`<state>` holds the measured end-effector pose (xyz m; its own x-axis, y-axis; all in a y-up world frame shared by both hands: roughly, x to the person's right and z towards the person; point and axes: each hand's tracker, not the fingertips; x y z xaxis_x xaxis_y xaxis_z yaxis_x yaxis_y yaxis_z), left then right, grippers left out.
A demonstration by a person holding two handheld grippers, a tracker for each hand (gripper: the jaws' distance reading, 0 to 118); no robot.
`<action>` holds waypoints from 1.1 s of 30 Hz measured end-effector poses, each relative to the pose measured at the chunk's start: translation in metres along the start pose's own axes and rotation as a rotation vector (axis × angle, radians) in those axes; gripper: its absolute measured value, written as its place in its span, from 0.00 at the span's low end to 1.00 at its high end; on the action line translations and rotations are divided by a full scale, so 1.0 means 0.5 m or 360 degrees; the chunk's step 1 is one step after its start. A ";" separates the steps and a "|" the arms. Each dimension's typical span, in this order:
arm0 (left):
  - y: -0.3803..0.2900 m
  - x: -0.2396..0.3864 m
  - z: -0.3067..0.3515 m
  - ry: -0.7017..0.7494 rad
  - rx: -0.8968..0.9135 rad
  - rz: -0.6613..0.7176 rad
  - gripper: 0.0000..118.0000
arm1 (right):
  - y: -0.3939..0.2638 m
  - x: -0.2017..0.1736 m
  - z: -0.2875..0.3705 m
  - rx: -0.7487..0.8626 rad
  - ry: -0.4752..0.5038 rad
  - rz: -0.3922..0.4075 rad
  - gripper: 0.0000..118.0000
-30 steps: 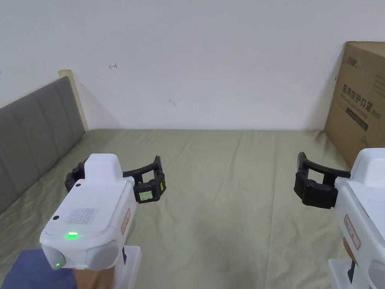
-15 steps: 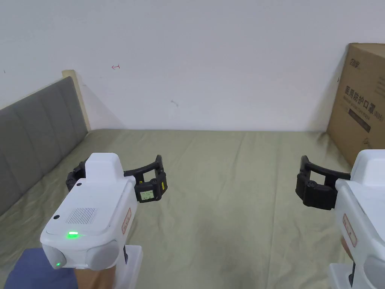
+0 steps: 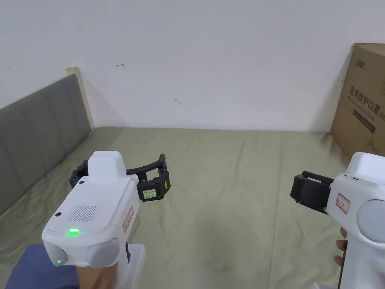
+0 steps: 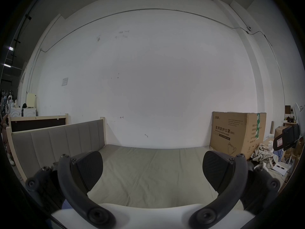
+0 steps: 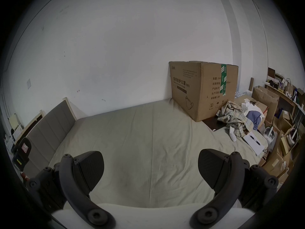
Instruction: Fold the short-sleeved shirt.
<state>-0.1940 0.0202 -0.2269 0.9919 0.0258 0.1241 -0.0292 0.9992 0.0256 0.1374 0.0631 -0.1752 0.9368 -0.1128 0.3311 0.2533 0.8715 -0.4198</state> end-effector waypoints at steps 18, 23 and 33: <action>-0.001 -0.002 -0.001 0.0001 -0.0005 -0.0020 1.00 | -0.003 0.010 -0.011 0.0088 0.0012 -0.0038 0.95; -0.001 -0.002 -0.002 -0.0001 -0.0005 -0.0014 1.00 | -0.014 0.003 -0.011 0.0229 -0.0034 0.0020 0.95; -0.001 -0.004 0.000 0.0006 0.0003 -0.0024 1.00 | -0.052 0.018 0.018 0.0809 0.0234 0.0170 0.97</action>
<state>-0.1958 0.0198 -0.2272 0.9927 0.0106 0.1199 -0.0142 0.9995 0.0291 0.1372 0.0438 -0.1539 0.9840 -0.0449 0.1722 0.0404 0.9987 0.0296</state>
